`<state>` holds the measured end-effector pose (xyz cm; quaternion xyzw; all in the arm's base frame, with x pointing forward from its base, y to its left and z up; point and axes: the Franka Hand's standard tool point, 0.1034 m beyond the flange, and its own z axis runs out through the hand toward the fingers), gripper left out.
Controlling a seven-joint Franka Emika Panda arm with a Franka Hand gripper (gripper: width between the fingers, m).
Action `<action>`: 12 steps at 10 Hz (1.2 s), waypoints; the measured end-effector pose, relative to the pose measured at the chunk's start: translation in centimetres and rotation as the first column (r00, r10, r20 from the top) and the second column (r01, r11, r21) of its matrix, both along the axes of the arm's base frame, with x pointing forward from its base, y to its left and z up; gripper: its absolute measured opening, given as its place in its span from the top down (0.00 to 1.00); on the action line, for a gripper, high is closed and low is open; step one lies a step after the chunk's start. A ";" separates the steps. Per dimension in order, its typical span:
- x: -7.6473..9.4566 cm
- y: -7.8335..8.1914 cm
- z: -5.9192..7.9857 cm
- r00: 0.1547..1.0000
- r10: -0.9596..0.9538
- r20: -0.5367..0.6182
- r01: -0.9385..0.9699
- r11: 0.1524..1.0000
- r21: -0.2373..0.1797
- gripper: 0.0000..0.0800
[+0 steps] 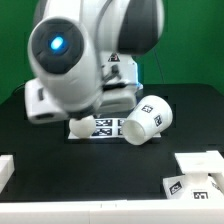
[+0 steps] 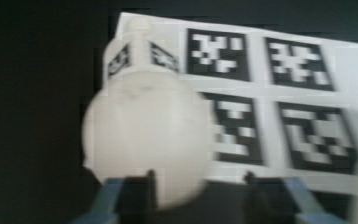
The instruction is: Assemble lamp
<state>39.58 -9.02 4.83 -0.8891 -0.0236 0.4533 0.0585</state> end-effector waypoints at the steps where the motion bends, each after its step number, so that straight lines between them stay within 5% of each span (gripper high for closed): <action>1: 0.4 0.1 0.1 1.000 0.004 0.010 -0.004 1.000 -0.001 0.33; 2: 0.3 0.1 0.0 1.000 0.005 0.006 -0.005 1.000 -0.001 0.33; 3: 0.3 0.1 0.0 1.000 0.005 0.006 -0.005 1.000 -0.001 0.17; 4: 0.3 0.2 -0.1 1.000 0.005 0.006 -0.005 1.000 -0.001 0.14; 8: -0.4 0.6 -0.8 0.999 -0.012 -0.034 0.009 0.996 -0.089 0.13; 9: -0.2 0.3 -1.0 1.000 0.007 -0.018 -0.008 0.998 -0.058 0.13; 10: -1.6 -1.7 -2.1 1.000 0.005 0.002 -0.005 1.000 -0.015 0.13; 12: -1.9 -2.1 -1.9 1.000 -0.023 -0.009 0.023 0.999 -0.043 0.13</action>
Offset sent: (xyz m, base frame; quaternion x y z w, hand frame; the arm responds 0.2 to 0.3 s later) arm 0.0000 0.0000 0.0000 0.0000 0.0000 0.0000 1.0000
